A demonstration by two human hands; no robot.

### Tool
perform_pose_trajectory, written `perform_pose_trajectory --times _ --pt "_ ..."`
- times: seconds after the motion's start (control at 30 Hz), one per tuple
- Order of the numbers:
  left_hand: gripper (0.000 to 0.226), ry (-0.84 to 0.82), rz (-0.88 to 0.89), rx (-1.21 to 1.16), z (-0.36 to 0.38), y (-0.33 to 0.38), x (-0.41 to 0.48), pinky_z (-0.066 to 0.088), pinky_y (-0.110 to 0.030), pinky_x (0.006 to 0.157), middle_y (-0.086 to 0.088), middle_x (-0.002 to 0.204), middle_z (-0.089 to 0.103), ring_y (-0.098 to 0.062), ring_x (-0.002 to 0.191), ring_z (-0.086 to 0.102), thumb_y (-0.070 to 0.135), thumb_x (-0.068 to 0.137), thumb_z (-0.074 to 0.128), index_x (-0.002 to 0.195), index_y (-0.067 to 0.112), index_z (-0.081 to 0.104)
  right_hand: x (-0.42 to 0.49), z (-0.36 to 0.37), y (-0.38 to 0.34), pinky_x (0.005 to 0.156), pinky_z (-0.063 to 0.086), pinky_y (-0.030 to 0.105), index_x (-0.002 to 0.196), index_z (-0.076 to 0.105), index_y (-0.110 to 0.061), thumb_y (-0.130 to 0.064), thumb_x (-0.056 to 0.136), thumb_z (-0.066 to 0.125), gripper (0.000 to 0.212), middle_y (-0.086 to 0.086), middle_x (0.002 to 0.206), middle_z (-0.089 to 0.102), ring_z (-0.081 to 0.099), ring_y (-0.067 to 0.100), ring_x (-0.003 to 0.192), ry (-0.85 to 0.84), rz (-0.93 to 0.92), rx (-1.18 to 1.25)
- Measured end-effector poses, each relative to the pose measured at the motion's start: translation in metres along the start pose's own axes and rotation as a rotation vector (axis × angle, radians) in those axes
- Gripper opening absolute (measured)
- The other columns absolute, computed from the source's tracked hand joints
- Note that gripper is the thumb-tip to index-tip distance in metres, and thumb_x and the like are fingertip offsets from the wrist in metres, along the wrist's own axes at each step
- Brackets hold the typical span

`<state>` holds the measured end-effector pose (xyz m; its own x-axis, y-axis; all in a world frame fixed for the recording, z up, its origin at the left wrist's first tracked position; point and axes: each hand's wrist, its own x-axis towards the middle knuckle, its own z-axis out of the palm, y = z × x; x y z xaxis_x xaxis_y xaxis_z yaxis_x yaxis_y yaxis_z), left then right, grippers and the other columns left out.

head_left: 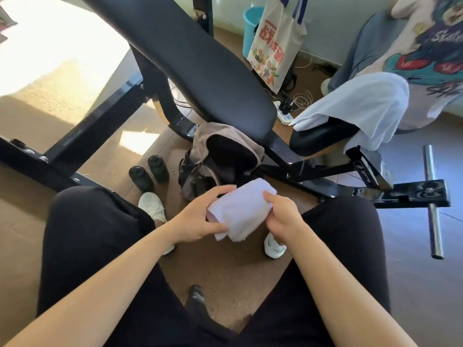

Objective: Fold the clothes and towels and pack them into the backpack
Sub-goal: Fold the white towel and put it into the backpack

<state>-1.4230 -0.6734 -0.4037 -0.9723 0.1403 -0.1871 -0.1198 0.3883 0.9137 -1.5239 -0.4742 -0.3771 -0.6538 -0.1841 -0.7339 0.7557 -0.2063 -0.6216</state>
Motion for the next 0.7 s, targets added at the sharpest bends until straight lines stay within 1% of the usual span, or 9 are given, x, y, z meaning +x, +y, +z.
perform_pose_trajectory --times 0.03,0.1,0.17,0.23,0.3,0.43,0.53,0.63,0.7 --pt "0.058 0.063 0.024 0.027 0.001 -0.003 0.002 0.048 -0.024 0.103 0.019 0.135 0.055 -0.005 0.125 0.053 0.032 0.090 0.076 0.141 0.038 0.051 0.000 -0.001 0.000 0.074 0.054 0.035 0.111 0.057 -0.003 -0.008 0.103 0.055 0.010 0.009 0.113 0.064 0.064 0.024 0.100 0.000 -0.002 -0.016" --pt "0.031 0.165 0.025 0.006 0.001 -0.002 0.006 0.053 -0.020 0.090 0.015 0.119 0.067 -0.006 0.113 0.062 0.028 0.094 0.072 0.124 0.034 0.067 0.003 -0.003 0.002 0.068 0.057 0.034 0.108 0.062 0.005 -0.005 0.102 0.057 0.013 0.014 0.109 0.067 0.067 0.024 0.094 0.019 -0.034 -0.090" --pt "0.021 0.229 0.014 -0.034 0.001 0.002 0.009 0.049 -0.013 0.082 0.012 0.110 0.071 -0.006 0.104 0.065 0.026 0.095 0.071 0.115 0.033 0.072 0.007 -0.004 0.008 0.072 0.058 0.034 0.129 0.055 0.010 -0.008 0.098 0.064 0.037 0.017 0.118 0.065 0.066 0.026 0.099 0.067 -0.100 -0.242" --pt "0.016 0.274 -0.009 -0.099 0.001 0.007 0.012 0.048 -0.012 0.080 0.009 0.105 0.073 -0.009 0.101 0.066 0.025 0.096 0.069 0.111 0.027 0.074 0.011 -0.007 0.014 0.081 0.057 0.035 0.145 0.044 -0.006 -0.017 0.094 0.072 0.059 0.011 0.123 0.061 0.064 0.025 0.108 0.105 -0.172 -0.433" --pt "0.016 0.312 -0.056 -0.206 0.001 0.009 0.013 0.052 -0.016 0.080 0.007 0.103 0.075 -0.013 0.100 0.068 0.023 0.096 0.069 0.111 0.021 0.075 0.010 -0.007 0.017 0.083 0.058 0.032 0.144 0.046 -0.019 -0.028 0.092 0.074 0.060 0.007 0.128 0.055 0.064 0.019 0.106 0.072 -0.284 -0.625" --pt "0.018 0.379 -0.142 -0.373 0.003 0.010 0.016 0.054 -0.025 0.079 -0.004 0.106 0.074 -0.021 0.102 0.067 0.020 0.097 0.068 0.113 0.016 0.075 -0.002 -0.005 0.019 0.080 0.055 0.021 0.131 0.056 -0.024 -0.036 0.086 0.080 0.052 -0.004 0.127 0.051 0.060 0.011 0.106 -0.147 -0.504 -0.882" --pt "0.023 0.414 -0.212 -0.508 0.004 0.018 0.016 0.056 -0.024 0.075 -0.009 0.109 0.071 -0.024 0.102 0.065 0.022 0.095 0.069 0.116 0.013 0.072 -0.006 -0.001 0.030 0.087 0.053 0.021 0.131 0.046 -0.029 -0.047 0.072 0.088 0.074 -0.010 0.125 0.044 0.052 0.007 0.110 -0.277 -0.621 -1.083" --pt "0.045 0.385 -0.287 -0.682 0.002 0.019 0.015 0.061 -0.042 0.088 -0.013 0.116 0.071 -0.035 0.113 0.065 0.032 0.082 0.080 0.122 0.016 0.069 -0.003 0.008 0.047 0.090 0.055 0.023 0.135 0.039 -0.029 -0.056 0.064 0.087 0.090 -0.009 0.129 0.040 0.049 0.008 0.114 -0.267 -0.684 -1.158" --pt "0.054 0.358 -0.302 -0.739 0.001 0.020 0.015 0.061 -0.042 0.087 -0.014 0.119 0.069 -0.038 0.115 0.063 0.029 0.076 0.086 0.125 0.018 0.067 0.000 0.015 0.055 0.084 0.058 0.023 0.134 0.040 -0.029 -0.049 0.068 0.087 0.083 -0.010 0.125 0.045 0.053 0.010 0.108 -0.219 -0.707 -1.124"
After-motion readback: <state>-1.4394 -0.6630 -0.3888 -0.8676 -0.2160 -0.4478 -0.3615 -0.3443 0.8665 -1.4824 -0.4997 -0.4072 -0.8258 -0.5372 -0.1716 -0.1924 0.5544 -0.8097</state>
